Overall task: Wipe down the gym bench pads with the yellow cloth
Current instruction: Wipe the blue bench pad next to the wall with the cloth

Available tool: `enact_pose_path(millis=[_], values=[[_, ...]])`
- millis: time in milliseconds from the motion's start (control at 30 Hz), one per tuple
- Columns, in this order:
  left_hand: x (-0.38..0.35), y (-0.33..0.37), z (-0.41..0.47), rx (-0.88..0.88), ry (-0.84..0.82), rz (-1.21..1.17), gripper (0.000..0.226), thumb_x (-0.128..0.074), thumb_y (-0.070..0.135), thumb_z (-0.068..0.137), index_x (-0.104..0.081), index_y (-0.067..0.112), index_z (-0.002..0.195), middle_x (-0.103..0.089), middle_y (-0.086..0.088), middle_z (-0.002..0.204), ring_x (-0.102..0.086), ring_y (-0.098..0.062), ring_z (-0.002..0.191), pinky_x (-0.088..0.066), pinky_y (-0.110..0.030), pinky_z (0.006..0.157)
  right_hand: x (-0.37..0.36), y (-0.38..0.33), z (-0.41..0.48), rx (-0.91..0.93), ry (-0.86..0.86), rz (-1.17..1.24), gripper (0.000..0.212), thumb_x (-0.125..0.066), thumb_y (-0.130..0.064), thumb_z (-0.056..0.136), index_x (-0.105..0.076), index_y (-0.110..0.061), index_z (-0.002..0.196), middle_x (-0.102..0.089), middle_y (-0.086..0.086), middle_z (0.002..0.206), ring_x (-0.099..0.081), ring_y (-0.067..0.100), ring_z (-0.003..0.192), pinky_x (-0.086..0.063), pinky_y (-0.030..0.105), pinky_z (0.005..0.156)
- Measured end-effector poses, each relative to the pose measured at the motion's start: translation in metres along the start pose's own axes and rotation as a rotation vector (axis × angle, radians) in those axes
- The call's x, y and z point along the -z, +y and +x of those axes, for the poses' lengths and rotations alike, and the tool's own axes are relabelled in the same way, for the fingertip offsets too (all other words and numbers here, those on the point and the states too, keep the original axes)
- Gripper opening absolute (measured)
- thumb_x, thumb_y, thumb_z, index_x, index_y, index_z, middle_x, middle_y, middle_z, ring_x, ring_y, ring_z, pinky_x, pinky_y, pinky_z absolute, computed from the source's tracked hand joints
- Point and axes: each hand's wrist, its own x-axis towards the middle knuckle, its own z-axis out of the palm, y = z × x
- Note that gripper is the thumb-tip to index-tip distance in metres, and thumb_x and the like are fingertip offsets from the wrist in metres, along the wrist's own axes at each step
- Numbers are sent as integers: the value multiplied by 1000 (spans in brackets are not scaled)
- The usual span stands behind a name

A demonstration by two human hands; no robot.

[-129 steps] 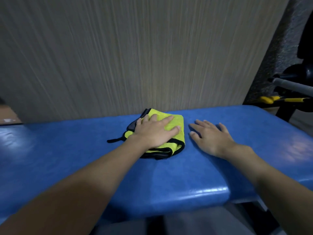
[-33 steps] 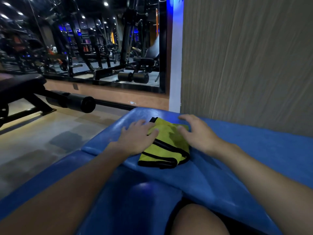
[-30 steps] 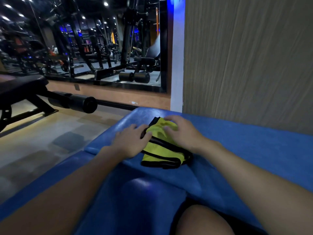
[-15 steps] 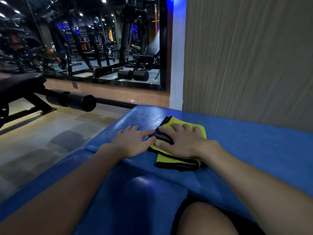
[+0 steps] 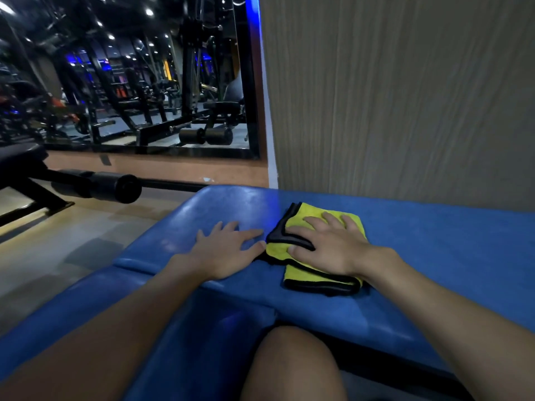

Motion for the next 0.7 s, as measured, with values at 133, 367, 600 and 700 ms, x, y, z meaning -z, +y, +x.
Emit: enact_pose_path(millis=[133,367,600,700], values=[[-4,31,0,14,-42,34,58,-27,74,93,-23,59,149,-21,-3,162,-11,-26,152,-11,-66,116,1,32,-19,-14,-1,-8,61,-19,-77,90,-14,-59,148,-8,-9,166,3,26,153,6,55,120],[-9,99,-4,-17,-61,23,54,-26,74,94,-24,62,147,-20,-4,163,-11,-25,152,-10,-63,116,3,82,-57,-41,-9,-2,61,-19,-76,90,-13,-59,148,-6,-9,166,5,27,153,8,55,119],[-20,157,-7,-59,-44,3,53,-24,72,95,-28,60,147,-19,-3,163,-9,-25,152,-9,-64,116,6,131,-104,-73,-6,-9,59,-20,-75,91,-15,-58,148,-8,-9,166,5,26,153,8,55,120],[-22,175,-8,-71,-30,-5,50,-25,70,97,-30,61,145,-22,0,162,-12,-25,151,-13,-64,115,7,147,-118,-87,-3,-15,59,-20,-75,91,-15,-59,147,-9,-10,166,5,25,153,8,55,119]])
